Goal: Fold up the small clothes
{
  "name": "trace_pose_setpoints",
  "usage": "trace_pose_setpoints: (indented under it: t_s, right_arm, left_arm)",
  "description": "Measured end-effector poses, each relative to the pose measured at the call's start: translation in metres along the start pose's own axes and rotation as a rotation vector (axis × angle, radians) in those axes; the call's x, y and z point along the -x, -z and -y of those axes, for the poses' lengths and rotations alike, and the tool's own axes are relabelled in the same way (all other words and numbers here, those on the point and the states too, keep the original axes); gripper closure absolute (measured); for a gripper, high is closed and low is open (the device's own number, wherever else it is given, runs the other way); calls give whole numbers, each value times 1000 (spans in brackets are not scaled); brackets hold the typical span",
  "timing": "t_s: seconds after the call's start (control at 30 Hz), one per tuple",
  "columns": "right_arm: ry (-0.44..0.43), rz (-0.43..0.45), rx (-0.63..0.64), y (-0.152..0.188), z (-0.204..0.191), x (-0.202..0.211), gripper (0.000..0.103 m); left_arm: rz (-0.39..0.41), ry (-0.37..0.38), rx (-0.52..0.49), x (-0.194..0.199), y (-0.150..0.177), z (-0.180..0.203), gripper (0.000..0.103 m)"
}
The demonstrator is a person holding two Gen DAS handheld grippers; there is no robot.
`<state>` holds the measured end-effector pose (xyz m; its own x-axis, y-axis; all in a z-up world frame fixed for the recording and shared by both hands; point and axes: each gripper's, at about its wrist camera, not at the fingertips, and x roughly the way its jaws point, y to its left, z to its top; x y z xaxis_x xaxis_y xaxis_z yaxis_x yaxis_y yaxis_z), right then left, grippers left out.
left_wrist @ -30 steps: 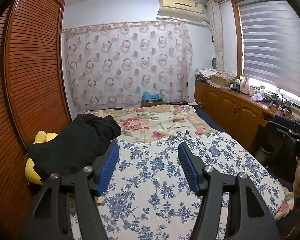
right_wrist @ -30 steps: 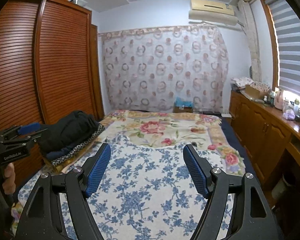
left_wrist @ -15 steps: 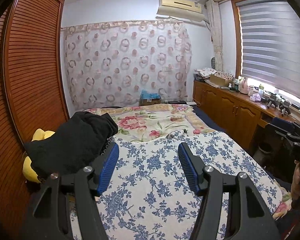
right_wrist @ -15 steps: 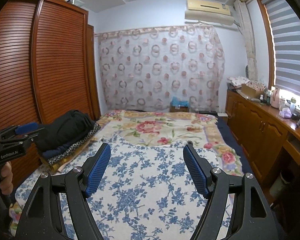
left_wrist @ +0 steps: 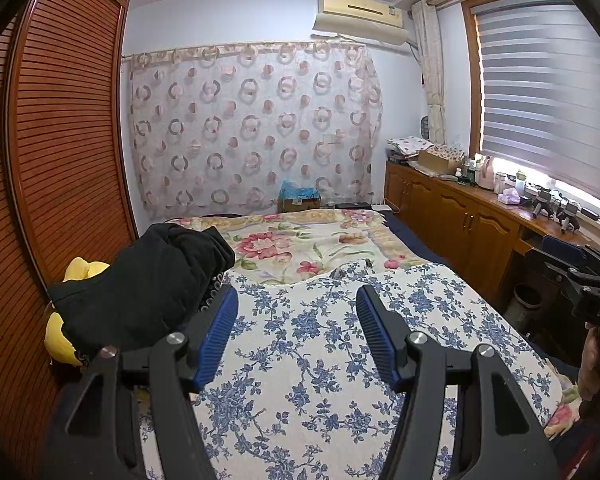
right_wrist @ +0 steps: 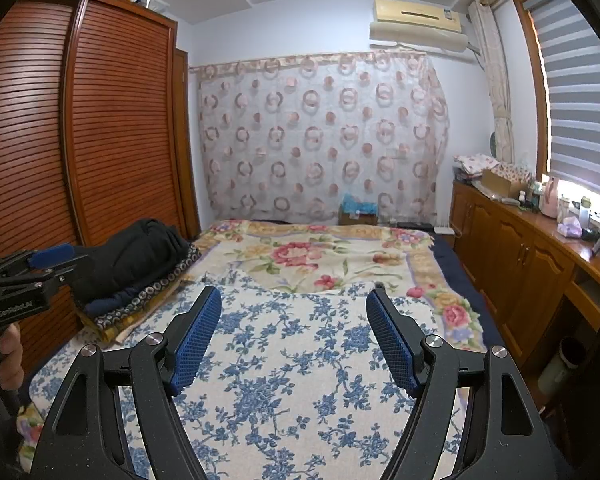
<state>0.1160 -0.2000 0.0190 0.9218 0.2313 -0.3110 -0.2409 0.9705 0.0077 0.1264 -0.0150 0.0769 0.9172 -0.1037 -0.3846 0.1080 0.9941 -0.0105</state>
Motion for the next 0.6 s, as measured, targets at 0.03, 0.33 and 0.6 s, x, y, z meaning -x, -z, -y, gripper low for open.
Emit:
trace_pose_setpoints:
  t_s: [0.03,0.33,0.6]
  right_arm:
    - [-1,0,1,0,0,0,26]
    - [-1,0,1,0,1,0,26]
    - [2,3,0,-1,3,1,26]
  left_arm:
    - [0,0,0,0,0,1,41]
    - [0,-1,1,0,0,0,41]
    - [0,0,2,1,0,1,41]
